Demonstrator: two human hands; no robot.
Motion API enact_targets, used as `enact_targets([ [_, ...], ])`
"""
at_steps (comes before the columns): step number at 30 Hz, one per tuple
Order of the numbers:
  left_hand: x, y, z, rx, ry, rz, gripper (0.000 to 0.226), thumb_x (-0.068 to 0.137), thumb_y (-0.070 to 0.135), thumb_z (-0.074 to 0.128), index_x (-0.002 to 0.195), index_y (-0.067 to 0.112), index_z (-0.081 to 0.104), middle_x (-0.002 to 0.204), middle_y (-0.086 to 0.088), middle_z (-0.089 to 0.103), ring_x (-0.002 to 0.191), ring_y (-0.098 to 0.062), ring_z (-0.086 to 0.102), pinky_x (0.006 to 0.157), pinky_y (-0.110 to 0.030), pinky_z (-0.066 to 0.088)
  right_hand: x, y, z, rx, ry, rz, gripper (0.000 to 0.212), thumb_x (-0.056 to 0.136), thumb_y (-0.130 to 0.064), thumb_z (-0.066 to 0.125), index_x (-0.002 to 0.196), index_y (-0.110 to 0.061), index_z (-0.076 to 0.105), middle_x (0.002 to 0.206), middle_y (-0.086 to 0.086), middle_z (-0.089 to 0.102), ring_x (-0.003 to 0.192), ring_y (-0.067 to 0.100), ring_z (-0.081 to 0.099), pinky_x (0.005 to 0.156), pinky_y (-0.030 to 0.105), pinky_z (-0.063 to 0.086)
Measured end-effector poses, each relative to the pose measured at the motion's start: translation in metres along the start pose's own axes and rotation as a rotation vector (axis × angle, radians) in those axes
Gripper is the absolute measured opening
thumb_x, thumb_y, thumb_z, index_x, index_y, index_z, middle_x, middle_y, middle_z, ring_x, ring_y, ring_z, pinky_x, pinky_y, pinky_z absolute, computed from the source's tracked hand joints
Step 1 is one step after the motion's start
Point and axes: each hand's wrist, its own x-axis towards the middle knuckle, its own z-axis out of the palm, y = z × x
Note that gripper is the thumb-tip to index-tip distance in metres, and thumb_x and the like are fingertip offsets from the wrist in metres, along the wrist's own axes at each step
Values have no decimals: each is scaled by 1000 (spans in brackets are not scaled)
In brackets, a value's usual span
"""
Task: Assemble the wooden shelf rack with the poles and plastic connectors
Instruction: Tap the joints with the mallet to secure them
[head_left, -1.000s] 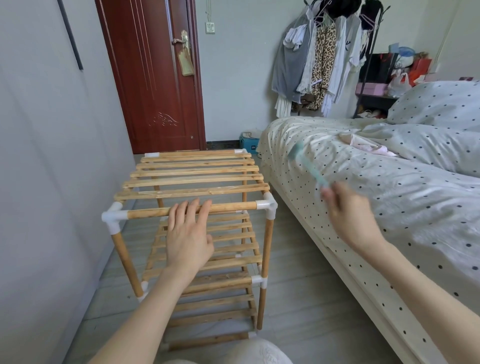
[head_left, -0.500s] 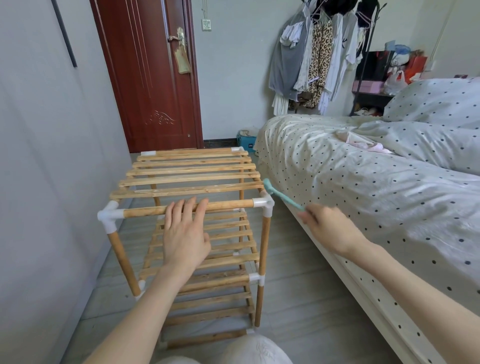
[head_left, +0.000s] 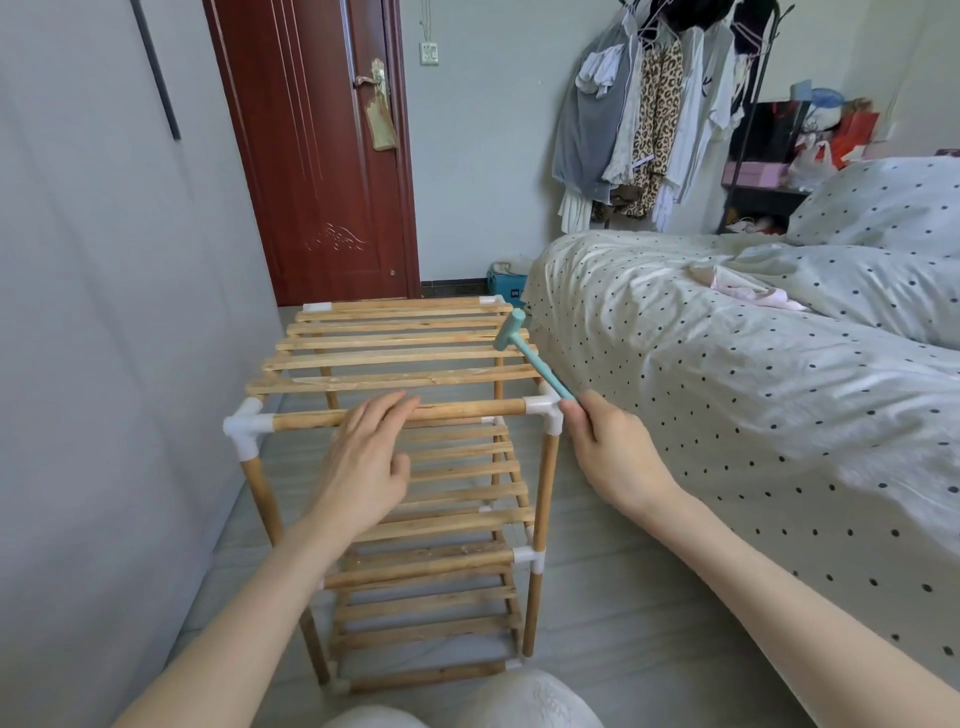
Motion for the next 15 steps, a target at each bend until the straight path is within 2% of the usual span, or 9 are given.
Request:
enact_targets([
  [1, 0, -6, -7, 5, 35, 3, 60, 81, -1, 51, 139, 14, 42, 143, -4, 40, 136, -20, 29, 117, -39, 12, 2, -10, 4, 5, -19, -43, 27, 99, -29, 36, 80, -15, 48, 73, -3, 48, 70, 24, 50, 58, 30, 37],
  [3, 3, -27, -22, 101, 117, -39, 60, 78, 0, 55, 136, 12, 45, 139, -9, 45, 132, -27, 35, 115, -47, 16, 6, -24, 14, -5, -97, -139, 30, 100, -26, 35, 101, -5, 58, 101, 6, 56, 97, 26, 55, 79, 32, 44],
  [5, 6, -55, -36, 164, 152, -173, 55, 80, 5, 57, 134, 10, 46, 135, -14, 48, 126, -33, 40, 110, -50, 23, 10, -31, 29, -79, -192, -200, 36, 101, -26, 35, 111, 0, 57, 137, 13, 47, 125, 27, 44, 104, 38, 35],
  [6, 5, -68, -42, 144, 138, -267, 50, 83, 9, 57, 132, 9, 47, 133, -15, 49, 124, -35, 41, 107, -49, 27, 10, -32, 36, -107, -234, -216, 37, 101, -27, 34, 110, 0, 57, 146, 11, 38, 132, 27, 37, 110, 38, 28],
  [8, -3, -89, -48, 11, 81, -384, 37, 90, 14, 54, 126, 6, 53, 132, -16, 48, 124, -34, 41, 106, -44, 30, 8, -30, 52, -114, -292, -218, 36, 102, -28, 31, 106, -1, 55, 154, 8, 25, 139, 25, 26, 116, 35, 17],
  [9, -8, -95, -47, -31, 50, -379, 34, 91, 14, 54, 124, 4, 54, 134, -16, 46, 126, -33, 41, 107, -42, 30, 6, -26, 58, -104, -296, -226, 36, 102, -28, 31, 105, -1, 54, 155, 8, 21, 142, 24, 20, 117, 33, 14],
  [12, -21, -99, -41, -5, -18, -312, 41, 88, 11, 57, 129, 7, 49, 144, -8, 37, 130, -28, 38, 105, -39, 33, 5, -11, 67, -98, -263, -288, 35, 101, -28, 31, 102, -2, 55, 156, 6, 14, 145, 17, 8, 116, 28, 6],
  [15, -18, -85, -37, 86, -2, -280, 44, 86, 14, 56, 129, 14, 49, 137, -3, 44, 118, -25, 45, 93, -38, 42, 18, 5, 58, -110, -286, -262, 38, 101, -29, 31, 116, -4, 54, 156, 4, 15, 144, 15, 9, 114, 28, 5],
])
